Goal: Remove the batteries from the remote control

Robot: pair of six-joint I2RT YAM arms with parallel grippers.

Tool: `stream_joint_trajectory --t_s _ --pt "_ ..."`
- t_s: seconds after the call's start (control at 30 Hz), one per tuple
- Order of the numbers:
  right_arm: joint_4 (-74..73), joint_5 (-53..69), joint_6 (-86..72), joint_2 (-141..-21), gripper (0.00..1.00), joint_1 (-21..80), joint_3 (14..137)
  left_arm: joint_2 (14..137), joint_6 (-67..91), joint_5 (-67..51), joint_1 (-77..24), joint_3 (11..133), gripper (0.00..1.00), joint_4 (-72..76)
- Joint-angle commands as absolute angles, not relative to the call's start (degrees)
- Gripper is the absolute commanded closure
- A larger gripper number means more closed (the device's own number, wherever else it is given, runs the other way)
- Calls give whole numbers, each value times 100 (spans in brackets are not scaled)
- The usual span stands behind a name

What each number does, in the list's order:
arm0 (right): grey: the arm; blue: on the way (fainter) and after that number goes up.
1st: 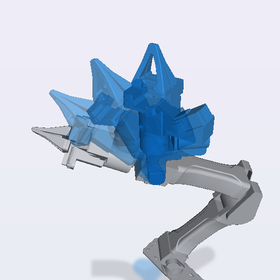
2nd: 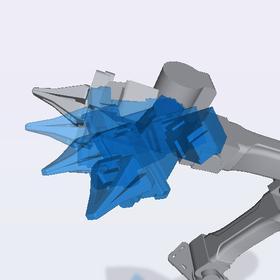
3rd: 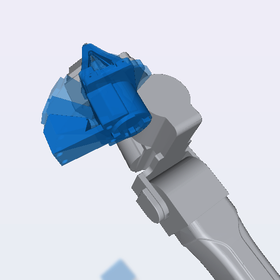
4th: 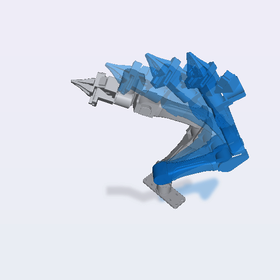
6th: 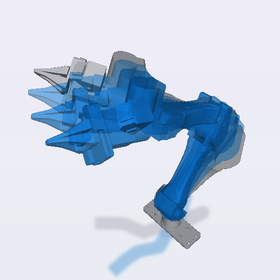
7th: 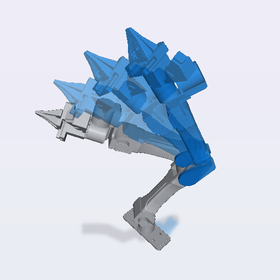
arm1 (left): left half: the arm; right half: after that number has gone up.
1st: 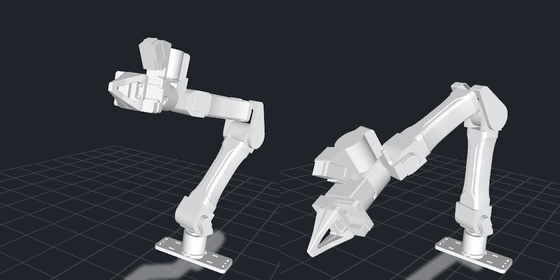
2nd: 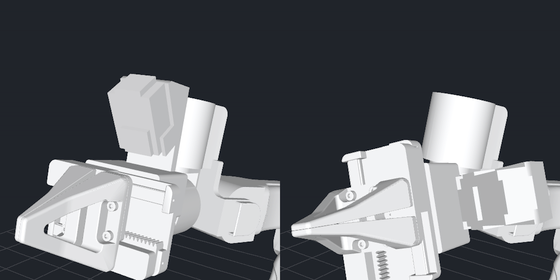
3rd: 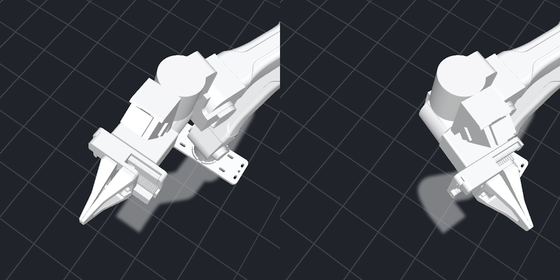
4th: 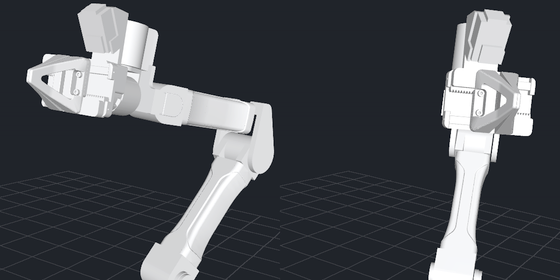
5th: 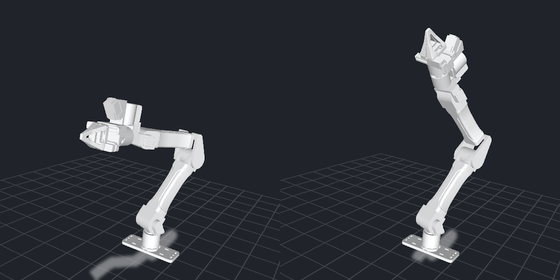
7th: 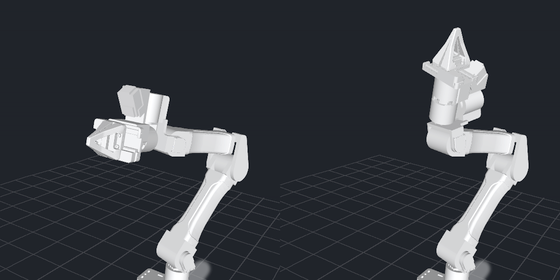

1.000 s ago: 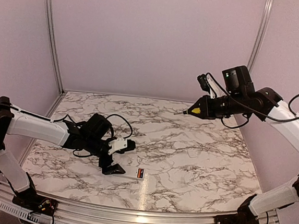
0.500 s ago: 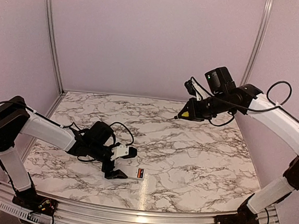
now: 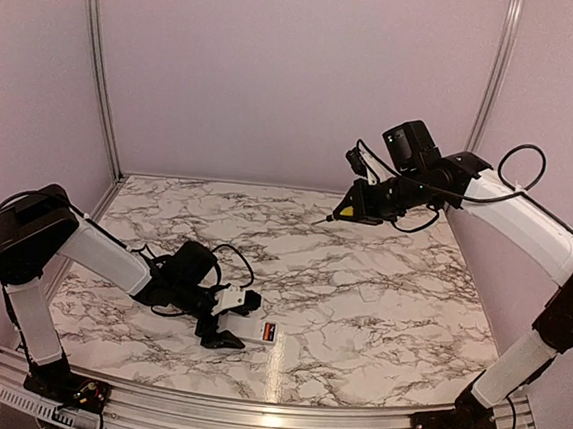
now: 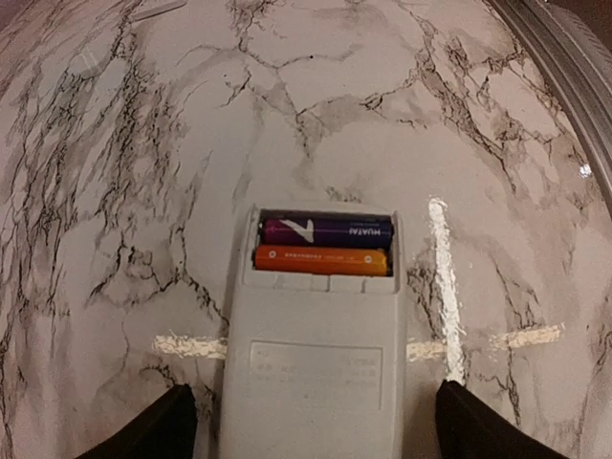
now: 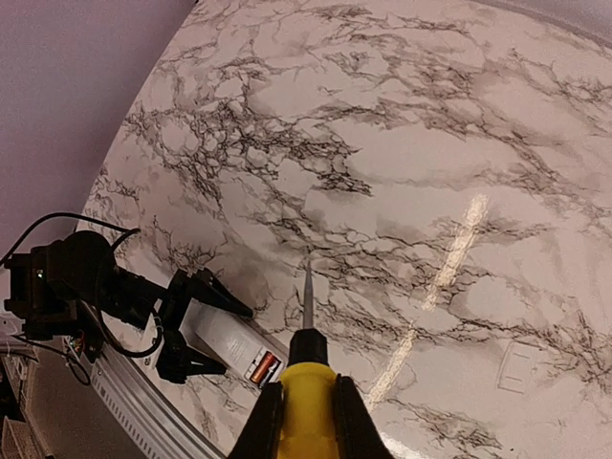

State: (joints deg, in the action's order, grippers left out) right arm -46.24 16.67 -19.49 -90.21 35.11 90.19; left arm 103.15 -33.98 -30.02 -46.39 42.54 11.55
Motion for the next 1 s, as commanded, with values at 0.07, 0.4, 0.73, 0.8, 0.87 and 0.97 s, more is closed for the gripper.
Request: stream_joint_trajectory --t_s 0.07,0.4,0.73,0.8,0.87,0.97 --pt "-4771 1768 -2157 -9253 100 3480 9433 10702 -3610 -3066 -4550 4046 22 1721" --pt "-4872 1765 -2189 -9465 100 3480 9628 10849 -4004 -2602 -4544 4013 55 1968" --pt "-5149 1711 -938 -9207 100 3480 9606 9960 -4179 -2383 -4552 4290 93 1084" --pt "-5127 1737 -678 -9086 100 3480 9501 9761 -4176 -2312 -4553 4390 99 859" --pt "-5024 1763 -468 -8905 100 3480 9343 9551 -4138 -2220 -4561 4447 100 736" --pt "-4812 1846 -214 -8685 100 3480 9084 9191 -4139 -2001 -4594 4504 100 664"
